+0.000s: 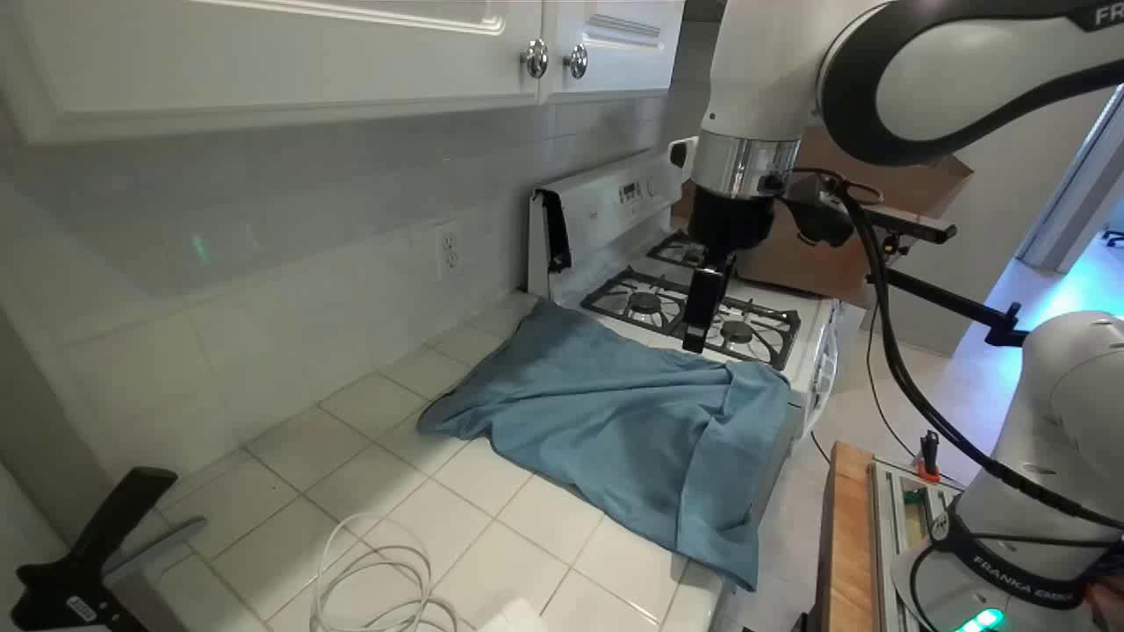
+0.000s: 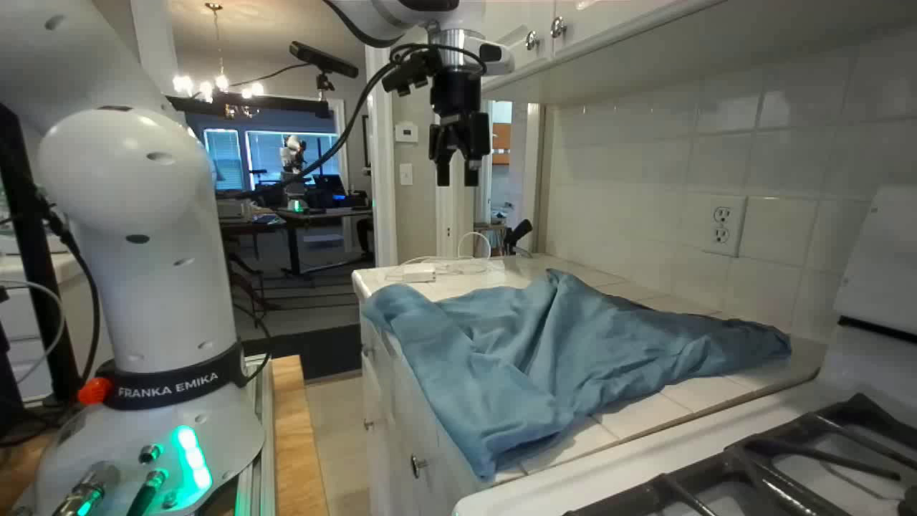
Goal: Fold the blue cloth slightly once
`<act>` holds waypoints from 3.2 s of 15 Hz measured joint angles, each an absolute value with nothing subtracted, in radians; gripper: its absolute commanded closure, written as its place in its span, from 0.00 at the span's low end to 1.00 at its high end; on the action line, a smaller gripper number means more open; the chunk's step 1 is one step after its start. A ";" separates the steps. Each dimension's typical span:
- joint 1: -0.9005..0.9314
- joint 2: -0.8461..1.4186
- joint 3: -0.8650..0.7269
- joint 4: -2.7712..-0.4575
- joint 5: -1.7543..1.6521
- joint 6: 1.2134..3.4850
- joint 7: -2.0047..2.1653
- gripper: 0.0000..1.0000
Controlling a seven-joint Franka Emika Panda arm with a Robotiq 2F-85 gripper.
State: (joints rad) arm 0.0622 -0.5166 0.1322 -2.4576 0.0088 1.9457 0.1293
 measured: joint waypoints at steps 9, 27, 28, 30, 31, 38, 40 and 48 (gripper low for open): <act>0.063 -0.550 0.020 -2.527 0.039 2.013 0.022 0.00; -0.122 -0.459 -0.455 -2.732 0.100 2.199 -0.565 0.00; -0.129 -0.441 -0.465 -2.732 0.100 2.206 -0.582 0.00; -0.144 -0.415 -0.478 -2.733 0.101 2.217 -0.605 0.00; -0.147 -0.413 -0.473 -2.733 0.101 2.217 -0.605 0.00; -0.153 -0.397 -0.472 -2.733 0.101 2.216 -0.637 0.00; -0.170 -0.374 -0.503 -2.731 0.101 2.217 -0.711 0.00; -0.220 -0.256 -0.598 -2.724 0.196 2.332 -0.972 0.00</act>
